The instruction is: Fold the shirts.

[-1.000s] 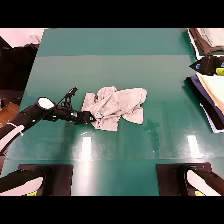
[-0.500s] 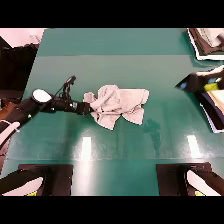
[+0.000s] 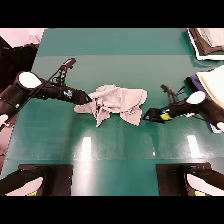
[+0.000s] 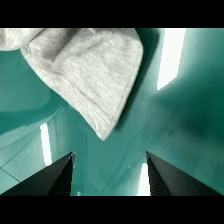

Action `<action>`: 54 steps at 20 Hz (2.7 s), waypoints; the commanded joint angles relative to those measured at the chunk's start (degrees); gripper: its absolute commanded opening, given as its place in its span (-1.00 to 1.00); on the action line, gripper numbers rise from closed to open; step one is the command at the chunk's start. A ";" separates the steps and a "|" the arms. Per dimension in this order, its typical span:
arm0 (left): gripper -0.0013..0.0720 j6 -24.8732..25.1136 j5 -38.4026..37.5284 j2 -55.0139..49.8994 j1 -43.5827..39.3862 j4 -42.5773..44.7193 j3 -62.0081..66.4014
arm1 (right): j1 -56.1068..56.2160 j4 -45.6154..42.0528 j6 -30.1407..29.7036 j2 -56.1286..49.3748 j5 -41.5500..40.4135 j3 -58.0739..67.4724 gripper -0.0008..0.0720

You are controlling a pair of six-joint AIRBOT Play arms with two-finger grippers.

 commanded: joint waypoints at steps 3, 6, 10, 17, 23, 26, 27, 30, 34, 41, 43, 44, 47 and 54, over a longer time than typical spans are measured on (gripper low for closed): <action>-0.91 0.00 -1.84 0.09 -0.04 0.96 0.70 | 6.78 5.97 -0.04 -5.79 -10.78 -1.86 0.21; -0.91 0.00 -1.81 0.09 -0.04 0.96 0.70 | 9.64 5.99 0.02 -6.03 -15.15 -1.86 0.14; -0.91 -1.05 -3.15 0.26 -0.02 3.04 2.25 | 9.70 5.33 -0.44 -4.35 -15.56 -1.79 -0.94; -0.91 -5.05 -10.82 6.64 5.73 12.70 24.17 | -7.76 -2.32 -0.37 17.51 -6.19 11.43 -0.95; -0.91 -6.95 -22.97 11.34 5.81 12.87 41.38 | -20.39 -3.65 -0.39 28.17 0.39 28.79 -0.95; -0.91 -10.21 -26.86 12.79 5.81 12.39 50.36 | -25.22 -3.78 -0.39 31.63 2.97 36.11 -0.95; -0.91 -10.69 -26.86 13.00 5.79 11.63 53.24 | -27.10 -3.78 -0.39 32.09 3.91 38.40 -0.95; -0.91 -10.51 -25.97 13.79 5.79 8.35 57.16 | -33.46 -3.72 -0.35 30.49 8.92 45.38 -0.95; -0.91 -10.47 -27.78 13.44 5.79 9.16 46.82 | -34.27 -3.61 3.48 21.14 18.99 51.34 -0.95; -0.91 -6.58 -13.70 13.03 5.79 8.96 7.52 | -19.87 -3.91 4.04 3.43 15.08 36.37 -0.94; -0.91 -5.51 -7.85 13.03 5.81 8.98 0.87 | -16.98 -6.64 4.07 -1.14 5.68 33.27 -0.94; -0.91 -5.53 -6.16 13.03 5.79 8.96 -0.83 | -16.00 -8.11 4.07 -3.26 2.32 33.05 -0.94; -0.91 -5.51 -5.25 13.03 5.79 8.87 -1.62 | -14.69 -8.04 4.02 -9.44 -0.15 36.52 0.04; -0.91 -5.51 -5.25 13.03 5.79 8.94 -1.62 | -11.89 -8.02 1.11 -5.62 9.60 31.30 0.19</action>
